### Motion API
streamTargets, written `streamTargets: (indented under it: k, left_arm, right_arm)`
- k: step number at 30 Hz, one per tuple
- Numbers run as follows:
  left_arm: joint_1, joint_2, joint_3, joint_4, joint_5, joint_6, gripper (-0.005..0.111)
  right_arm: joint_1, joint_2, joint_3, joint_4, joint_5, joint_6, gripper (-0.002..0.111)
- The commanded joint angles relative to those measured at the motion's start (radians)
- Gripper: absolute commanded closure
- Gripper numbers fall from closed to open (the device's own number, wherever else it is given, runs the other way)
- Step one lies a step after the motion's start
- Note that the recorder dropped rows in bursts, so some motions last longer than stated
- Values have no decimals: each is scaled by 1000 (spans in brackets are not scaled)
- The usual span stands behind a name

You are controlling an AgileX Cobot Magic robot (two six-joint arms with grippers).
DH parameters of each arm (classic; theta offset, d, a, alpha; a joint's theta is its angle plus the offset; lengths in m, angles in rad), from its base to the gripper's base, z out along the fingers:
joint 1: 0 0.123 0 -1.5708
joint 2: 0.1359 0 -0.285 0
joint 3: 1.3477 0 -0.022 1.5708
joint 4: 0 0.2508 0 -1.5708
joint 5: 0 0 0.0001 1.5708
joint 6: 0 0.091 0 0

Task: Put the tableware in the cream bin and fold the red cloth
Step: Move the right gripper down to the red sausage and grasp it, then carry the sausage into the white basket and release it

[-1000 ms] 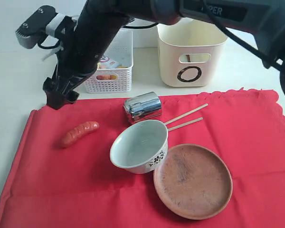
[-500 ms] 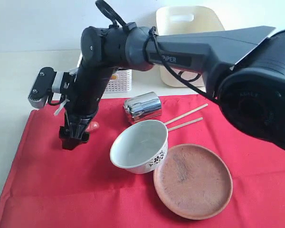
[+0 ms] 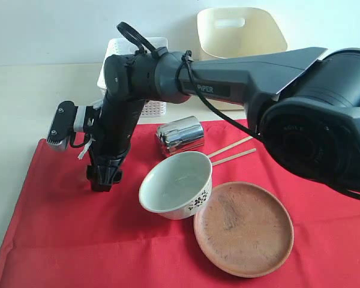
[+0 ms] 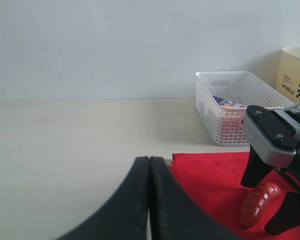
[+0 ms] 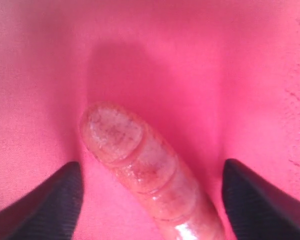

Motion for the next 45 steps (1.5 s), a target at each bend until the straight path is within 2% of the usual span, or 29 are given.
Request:
streamTargets:
  k: [1,6,15,22,29,45]
  left_arm:
    - [0,-7,4,0,-2,5,107]
    - [0,-7,4,0,-2,5,107]
    - [0,-7,4,0,-2,5,107]
    - [0,-7,4,0,-2,5,107]
    - [0,-7,4,0,-2,5,107]
    - [0,-7,4,0,-2,5,107]
  right_arm:
    - [1,3,-3,-9,-10,0,55]
    - [1,3,-3,-8,-10,3,78]
    - [1,3,-3,-5,10,28,107]
    - [1,3,-3,30,28,40,108]
    - [1,-2,-3,30,46,162,108]
    - [-11,-163,-3,2,26,191,108]
